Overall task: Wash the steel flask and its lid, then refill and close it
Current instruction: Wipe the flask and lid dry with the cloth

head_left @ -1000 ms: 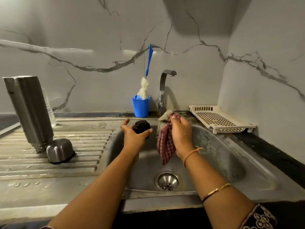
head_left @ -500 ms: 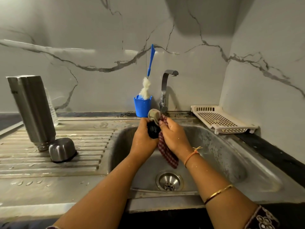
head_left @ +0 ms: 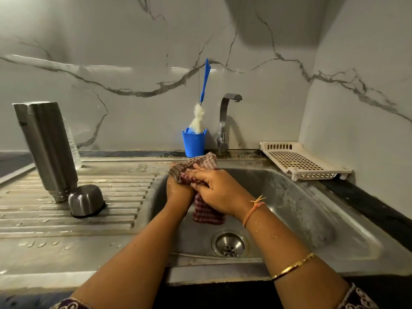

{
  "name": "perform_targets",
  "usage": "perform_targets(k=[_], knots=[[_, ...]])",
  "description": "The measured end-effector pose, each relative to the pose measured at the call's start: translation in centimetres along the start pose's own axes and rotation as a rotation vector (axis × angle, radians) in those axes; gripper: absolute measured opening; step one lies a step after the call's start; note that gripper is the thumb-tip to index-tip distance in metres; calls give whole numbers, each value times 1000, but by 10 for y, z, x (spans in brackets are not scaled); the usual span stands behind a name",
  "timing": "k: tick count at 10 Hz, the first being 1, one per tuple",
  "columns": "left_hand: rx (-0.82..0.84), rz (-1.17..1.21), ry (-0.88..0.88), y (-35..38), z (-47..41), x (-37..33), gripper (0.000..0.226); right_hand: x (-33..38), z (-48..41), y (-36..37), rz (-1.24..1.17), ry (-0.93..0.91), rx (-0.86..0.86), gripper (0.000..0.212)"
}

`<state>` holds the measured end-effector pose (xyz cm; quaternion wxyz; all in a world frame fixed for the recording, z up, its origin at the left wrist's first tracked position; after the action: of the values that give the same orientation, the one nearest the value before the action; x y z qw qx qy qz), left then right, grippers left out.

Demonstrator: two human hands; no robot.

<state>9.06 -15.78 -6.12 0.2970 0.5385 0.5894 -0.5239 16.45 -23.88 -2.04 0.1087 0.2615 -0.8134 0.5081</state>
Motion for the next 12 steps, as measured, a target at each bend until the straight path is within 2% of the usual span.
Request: perform_targets(k=[1, 2, 3, 4, 5, 6, 7, 9, 12], knots=[[10, -6, -6, 8, -12, 1, 44, 0, -1, -3, 146, -73, -26, 47], [-3, 159, 41, 2, -6, -10, 45, -7, 2, -15, 158, -55, -200, 47], [48, 277, 120, 2, 3, -16, 56, -26, 10, -25, 86, 173, -352, 31], [124, 301, 196, 9, 3, -17, 61, -43, 14, -27, 51, 391, -473, 27], [151, 251, 242, 12, 4, -18, 63, -48, 15, -31, 12, 496, -590, 26], [111, 241, 253, 10, 1, -18, 63, -52, 18, -35, -83, 561, -619, 16], [97, 223, 263, 8, 2, -19, 63, -56, 21, -36, -228, 602, -605, 18], [82, 104, 339, 9, 1, -18, 60, -57, 21, -32, -166, 621, -541, 28], [103, -23, 296, 8, -2, -19, 61, -61, 21, -31, -158, 635, -550, 33]])
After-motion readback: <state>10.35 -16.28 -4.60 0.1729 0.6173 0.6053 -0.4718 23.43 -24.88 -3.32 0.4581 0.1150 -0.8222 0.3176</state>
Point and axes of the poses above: each hand's wrist, its own z-axis away from the middle knuckle, its own y-axis out of the palm, x = y × z, the point moved 3 cm from there along -z, towards the middle knuckle, and after that the axes turned 8 degrees about -y, right-handed, at the moved point
